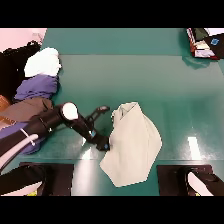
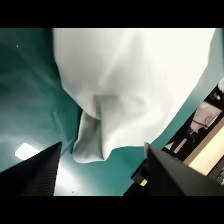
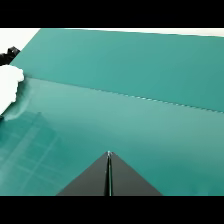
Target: Fold the shirts.
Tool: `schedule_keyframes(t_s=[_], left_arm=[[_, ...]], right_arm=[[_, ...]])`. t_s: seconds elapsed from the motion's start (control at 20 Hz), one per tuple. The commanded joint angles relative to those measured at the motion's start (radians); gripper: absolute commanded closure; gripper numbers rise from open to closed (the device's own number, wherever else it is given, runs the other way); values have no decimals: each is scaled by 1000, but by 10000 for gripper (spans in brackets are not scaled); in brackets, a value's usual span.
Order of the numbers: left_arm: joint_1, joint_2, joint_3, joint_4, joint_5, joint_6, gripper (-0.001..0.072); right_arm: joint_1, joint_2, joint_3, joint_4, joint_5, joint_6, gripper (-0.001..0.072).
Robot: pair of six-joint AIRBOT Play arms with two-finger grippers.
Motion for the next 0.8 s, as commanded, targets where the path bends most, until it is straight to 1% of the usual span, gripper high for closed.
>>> schedule_keyframes(t_s=[0.0, 0.2, 0.3, 0.35, 0.4, 0.5, 0.55, 0.6, 0.65, 0.75], left_arm=[[-104, 19, -105, -24, 107, -34, 97], [-108, 18, -105, -39, 194, -31, 99], [-108, 18, -105, -39, 208, -31, 110], [-108, 18, -105, -39, 209, -31, 267], [-108, 18, -106, -40, 218, -31, 455], [-108, 16, -107, -40, 234, -30, 472], [-108, 17, -107, -40, 237, -30, 588], [-108, 18, -106, -28, 237, -21, 684], [-95, 20, -101, 11, 225, -23, 684], [-16, 29, -55, 151, 121, -66, 684]], right_arm=[[0, -1, 0, 1, 2, 0, 696], [1, -1, 0, 1, 3, 0, 697], [1, 0, 0, 1, 5, 0, 697], [1, 0, 0, 1, 5, 0, 697], [1, 0, 0, 1, 4, 0, 697], [1, 0, 0, 1, 4, 0, 697], [1, 0, 0, 1, 5, 0, 697], [1, 0, 0, 1, 4, 0, 697], [1, 0, 0, 1, 4, 0, 697], [1, 0, 0, 0, 4, 0, 697]])
